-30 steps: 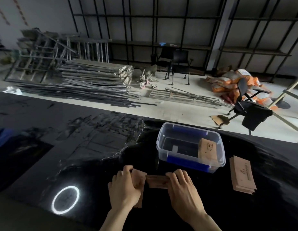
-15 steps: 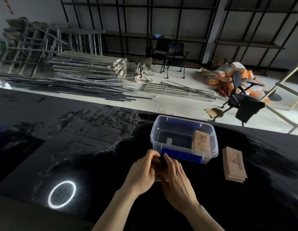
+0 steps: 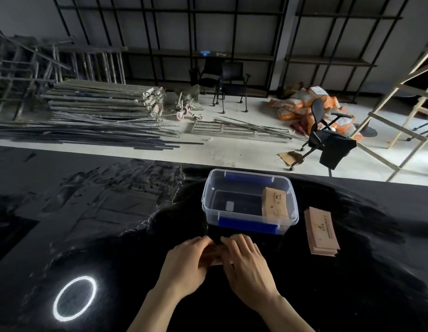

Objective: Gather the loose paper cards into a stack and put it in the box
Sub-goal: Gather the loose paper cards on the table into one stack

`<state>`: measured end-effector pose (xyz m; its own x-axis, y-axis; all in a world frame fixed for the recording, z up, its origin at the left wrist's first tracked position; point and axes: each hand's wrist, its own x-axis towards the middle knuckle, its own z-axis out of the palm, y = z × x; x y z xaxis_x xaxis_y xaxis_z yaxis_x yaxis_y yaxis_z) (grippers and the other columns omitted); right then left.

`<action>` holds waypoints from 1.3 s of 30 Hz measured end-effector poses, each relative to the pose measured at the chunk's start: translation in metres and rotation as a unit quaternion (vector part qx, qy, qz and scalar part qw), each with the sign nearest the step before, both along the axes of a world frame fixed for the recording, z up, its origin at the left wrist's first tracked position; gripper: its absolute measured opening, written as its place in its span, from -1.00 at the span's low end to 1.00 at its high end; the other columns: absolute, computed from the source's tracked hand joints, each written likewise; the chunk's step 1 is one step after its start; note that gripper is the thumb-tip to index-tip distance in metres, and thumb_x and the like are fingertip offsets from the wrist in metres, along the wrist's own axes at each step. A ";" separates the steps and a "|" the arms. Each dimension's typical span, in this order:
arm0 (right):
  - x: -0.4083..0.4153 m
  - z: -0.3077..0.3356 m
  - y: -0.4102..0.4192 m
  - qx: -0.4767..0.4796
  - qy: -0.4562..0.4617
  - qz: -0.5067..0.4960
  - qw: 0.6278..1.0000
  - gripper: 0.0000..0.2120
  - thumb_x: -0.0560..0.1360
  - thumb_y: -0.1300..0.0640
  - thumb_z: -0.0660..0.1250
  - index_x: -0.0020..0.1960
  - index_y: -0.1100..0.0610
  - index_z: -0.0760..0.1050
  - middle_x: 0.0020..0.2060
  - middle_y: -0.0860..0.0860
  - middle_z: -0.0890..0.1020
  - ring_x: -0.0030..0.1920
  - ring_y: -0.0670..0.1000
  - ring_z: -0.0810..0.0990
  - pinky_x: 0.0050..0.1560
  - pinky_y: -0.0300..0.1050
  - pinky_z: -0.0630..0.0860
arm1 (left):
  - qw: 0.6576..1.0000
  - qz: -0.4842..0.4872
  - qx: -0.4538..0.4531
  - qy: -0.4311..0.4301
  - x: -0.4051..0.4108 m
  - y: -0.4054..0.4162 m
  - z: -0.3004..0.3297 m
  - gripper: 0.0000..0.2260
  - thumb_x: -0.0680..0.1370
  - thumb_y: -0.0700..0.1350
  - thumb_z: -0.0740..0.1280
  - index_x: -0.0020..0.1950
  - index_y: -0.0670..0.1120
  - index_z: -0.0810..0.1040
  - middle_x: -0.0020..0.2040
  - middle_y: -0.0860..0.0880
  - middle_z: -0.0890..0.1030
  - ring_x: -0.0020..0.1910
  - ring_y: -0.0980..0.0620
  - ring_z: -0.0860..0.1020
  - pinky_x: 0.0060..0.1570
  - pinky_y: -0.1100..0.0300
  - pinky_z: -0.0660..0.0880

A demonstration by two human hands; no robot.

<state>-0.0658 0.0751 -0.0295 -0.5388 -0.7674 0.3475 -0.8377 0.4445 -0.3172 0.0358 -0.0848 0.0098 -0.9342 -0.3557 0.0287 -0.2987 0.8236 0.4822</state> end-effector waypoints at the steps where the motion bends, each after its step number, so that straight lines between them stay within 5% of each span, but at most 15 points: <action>1: -0.001 0.000 0.003 -0.028 -0.041 -0.025 0.998 -0.49 0.57 0.02 0.39 0.48 0.04 0.36 0.26 -0.05 0.53 0.26 -0.02 0.50 0.17 -0.08 0.60 | 1.000 0.007 0.020 0.003 -0.001 0.001 -0.001 -0.67 0.46 -0.08 0.38 0.16 0.22 0.47 0.03 0.24 0.66 -0.03 0.19 0.65 -0.06 0.19 0.61; 4: -0.006 0.000 0.019 -0.165 -0.211 -0.155 0.951 -0.33 0.49 -0.04 0.54 0.49 -0.03 0.30 0.22 -0.16 0.51 0.15 -0.18 0.55 0.04 -0.22 0.61 | 0.989 0.039 0.135 0.045 -0.009 0.009 -0.002 -0.78 0.49 -0.04 0.43 0.08 0.19 0.55 -0.10 0.23 0.70 -0.12 0.25 0.67 -0.12 0.23 0.62; 8: -0.018 -0.005 0.046 -0.295 -0.498 -0.222 0.785 -0.56 0.47 0.15 0.60 0.28 0.01 0.54 -0.04 0.01 0.78 -0.04 -0.02 0.77 -0.03 -0.03 0.73 | 0.953 0.060 0.286 0.082 -0.035 0.039 -0.002 -0.81 0.53 0.00 0.49 0.12 0.08 0.60 0.04 0.13 0.73 0.04 0.21 0.69 0.04 0.19 0.68; 11: -0.024 -0.007 0.069 -0.368 -0.514 -0.219 0.743 -0.79 0.55 0.29 0.50 0.15 0.08 0.68 -0.08 0.10 0.80 -0.06 0.11 0.79 -0.08 -0.02 0.71 | 0.933 0.050 0.349 0.073 -0.057 0.073 -0.003 -0.81 0.52 -0.01 0.50 0.11 0.06 0.59 0.08 0.11 0.72 0.06 0.20 0.69 0.03 0.26 0.67; 15: -0.034 0.002 0.103 -0.420 -0.528 -0.245 0.697 -0.80 0.61 0.27 0.42 0.06 -0.01 0.72 -0.03 0.16 0.79 -0.01 0.18 0.78 -0.02 0.12 0.70 | 0.919 0.041 0.388 0.049 -0.087 0.117 -0.006 -0.80 0.54 -0.04 0.48 0.13 0.08 0.57 0.10 0.11 0.70 0.07 0.20 0.67 0.06 0.25 0.66; 19: -0.081 -0.004 0.176 -0.443 -0.488 -0.322 0.679 -0.84 0.54 0.27 0.51 0.10 0.11 0.67 -0.09 0.14 0.80 -0.08 0.14 0.80 -0.21 -0.15 0.70 | 0.909 0.001 0.417 -0.019 -0.152 0.192 -0.013 -0.83 0.53 0.04 0.48 0.06 0.16 0.55 0.04 0.18 0.69 -0.01 0.26 0.66 -0.15 0.41 0.61; 22: -0.095 0.006 0.184 -0.435 -0.479 -0.350 0.677 -0.84 0.54 0.25 0.52 0.09 0.10 0.66 -0.12 0.10 0.81 -0.11 0.12 0.80 -0.23 -0.11 0.71 | 0.912 -0.003 0.409 -0.035 -0.167 0.201 -0.011 -0.82 0.56 0.13 0.41 0.10 0.11 0.56 0.13 0.14 0.68 0.07 0.17 0.66 0.03 0.30 0.63; 26: -0.144 0.016 0.184 -0.383 -0.470 -0.369 0.705 -0.86 0.55 0.28 0.50 0.07 0.11 0.69 -0.16 0.08 0.81 -0.14 0.10 0.80 -0.10 0.11 0.75 | 0.941 0.053 0.332 -0.034 -0.205 0.212 -0.011 -0.59 0.63 0.15 0.29 0.42 0.01 0.46 0.33 0.02 0.60 0.17 0.12 0.56 0.13 0.23 0.50; 29: -0.165 0.025 0.170 -0.339 -0.434 -0.385 0.740 -0.87 0.54 0.28 0.49 0.04 0.10 0.72 -0.17 0.08 0.80 -0.15 0.12 0.79 -0.04 0.23 0.73 | 0.949 0.075 0.306 -0.005 -0.219 0.211 -0.003 -0.67 0.63 0.06 0.32 0.36 -0.01 0.46 0.27 -0.03 0.65 0.04 0.09 0.60 -0.01 0.23 0.57; 34: -0.184 0.025 0.151 -0.200 -0.333 -0.434 0.813 -0.88 0.54 0.12 0.50 0.07 0.07 0.74 -0.09 -0.01 0.79 -0.07 0.00 0.74 0.01 -0.08 0.66 | 0.965 0.098 0.244 -0.017 -0.229 0.211 -0.001 -0.60 0.57 0.00 0.40 0.37 -0.08 0.45 0.31 -0.12 0.55 0.27 -0.08 0.55 0.27 0.08 0.51; 39: -0.184 0.015 0.146 -0.149 -0.313 -0.451 0.822 -0.82 0.57 -0.01 0.45 0.09 0.06 0.69 0.05 0.09 0.70 0.04 0.09 0.66 0.09 -0.05 0.58 | 0.963 0.137 0.230 -0.022 -0.235 0.217 -0.004 -0.47 0.61 0.01 0.34 0.52 -0.14 0.31 0.42 -0.21 0.48 0.40 -0.18 0.47 0.37 0.00 0.42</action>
